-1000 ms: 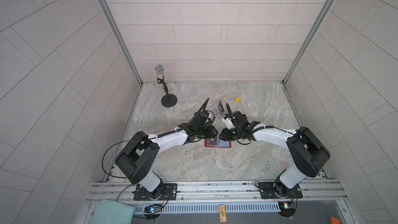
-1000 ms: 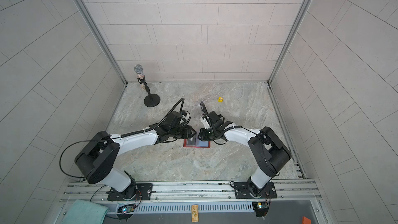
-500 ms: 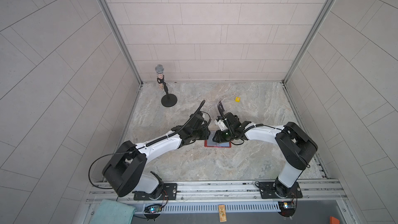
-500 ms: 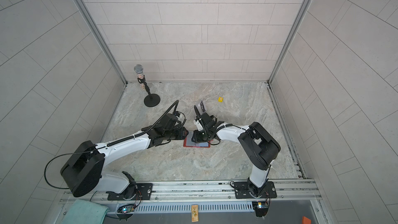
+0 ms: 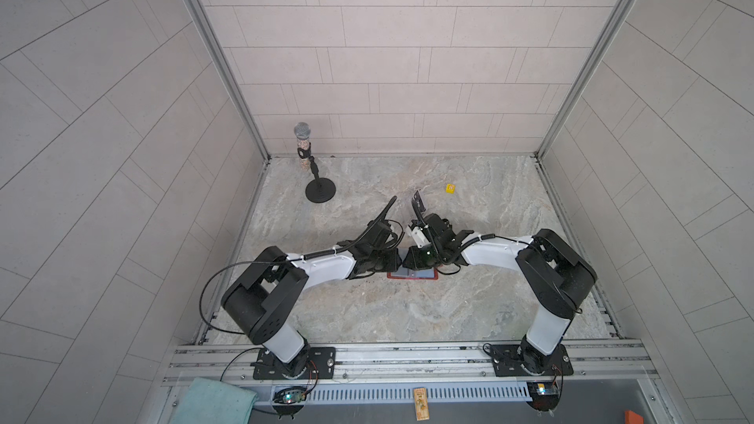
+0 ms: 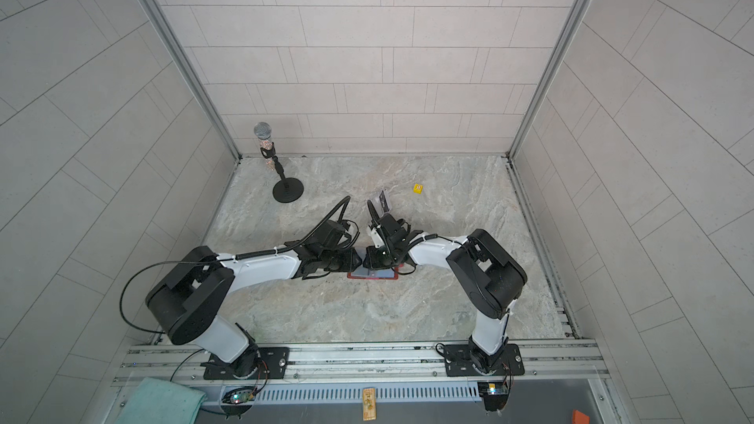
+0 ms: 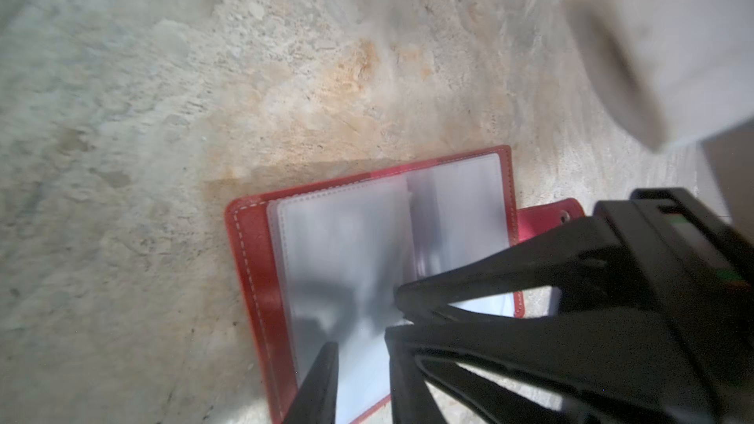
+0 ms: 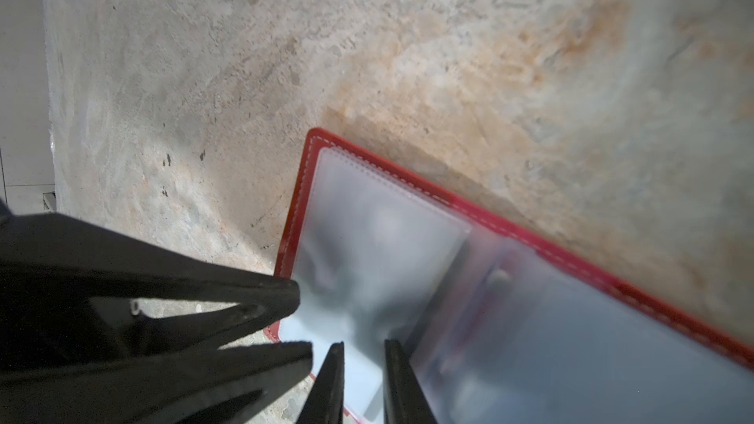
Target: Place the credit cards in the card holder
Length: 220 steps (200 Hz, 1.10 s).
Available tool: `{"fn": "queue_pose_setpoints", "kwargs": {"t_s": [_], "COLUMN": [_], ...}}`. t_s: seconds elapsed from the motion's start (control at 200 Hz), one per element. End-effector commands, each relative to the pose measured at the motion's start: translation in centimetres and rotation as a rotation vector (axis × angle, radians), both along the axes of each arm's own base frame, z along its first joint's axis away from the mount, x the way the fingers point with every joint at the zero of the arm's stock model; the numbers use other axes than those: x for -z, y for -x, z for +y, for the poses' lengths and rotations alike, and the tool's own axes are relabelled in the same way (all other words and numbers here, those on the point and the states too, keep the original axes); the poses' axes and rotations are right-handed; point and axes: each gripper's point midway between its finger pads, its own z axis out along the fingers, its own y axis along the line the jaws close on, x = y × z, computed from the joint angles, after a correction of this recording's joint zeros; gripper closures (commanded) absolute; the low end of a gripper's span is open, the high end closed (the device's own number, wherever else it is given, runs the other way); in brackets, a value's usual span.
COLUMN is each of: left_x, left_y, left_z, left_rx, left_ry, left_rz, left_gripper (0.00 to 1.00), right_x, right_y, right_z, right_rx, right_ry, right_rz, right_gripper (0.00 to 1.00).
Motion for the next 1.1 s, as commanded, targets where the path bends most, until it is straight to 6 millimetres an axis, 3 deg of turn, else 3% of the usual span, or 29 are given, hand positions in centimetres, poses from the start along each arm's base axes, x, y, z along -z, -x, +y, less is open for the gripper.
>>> {"fn": "queue_pose_setpoints", "kwargs": {"t_s": [0.0, 0.205, 0.455, 0.716, 0.916, 1.096], "left_x": [1.0, 1.3, -2.0, -4.8, -5.4, -6.6], "left_y": [0.1, 0.0, -1.6, -4.9, -8.6, -12.4], "left_z": [-0.1, 0.1, -0.9, -1.1, -1.2, -1.3], "left_rx": [0.002, -0.006, 0.03, 0.017, -0.02, -0.062], "left_ry": [-0.001, -0.021, 0.005, 0.028, 0.051, 0.081], "left_rz": [0.013, 0.017, -0.03, -0.055, -0.03, -0.014], "left_gripper": [0.72, 0.73, 0.71, 0.7, 0.68, 0.66], "right_x": [-0.1, -2.6, -5.4, -7.7, -8.6, -9.5], "right_y": [0.2, -0.2, -2.1, -5.0, -8.5, -11.9], "right_z": [-0.2, -0.9, -4.0, -7.9, -10.4, -11.0], "right_rx": [0.007, 0.007, 0.035, 0.088, 0.114, 0.103], "right_ry": [0.01, 0.027, 0.15, 0.199, 0.22, 0.227], "right_rz": [-0.008, -0.079, -0.168, -0.186, -0.169, -0.156], "right_gripper": [0.8, 0.8, 0.8, 0.79, 0.73, 0.66]}}
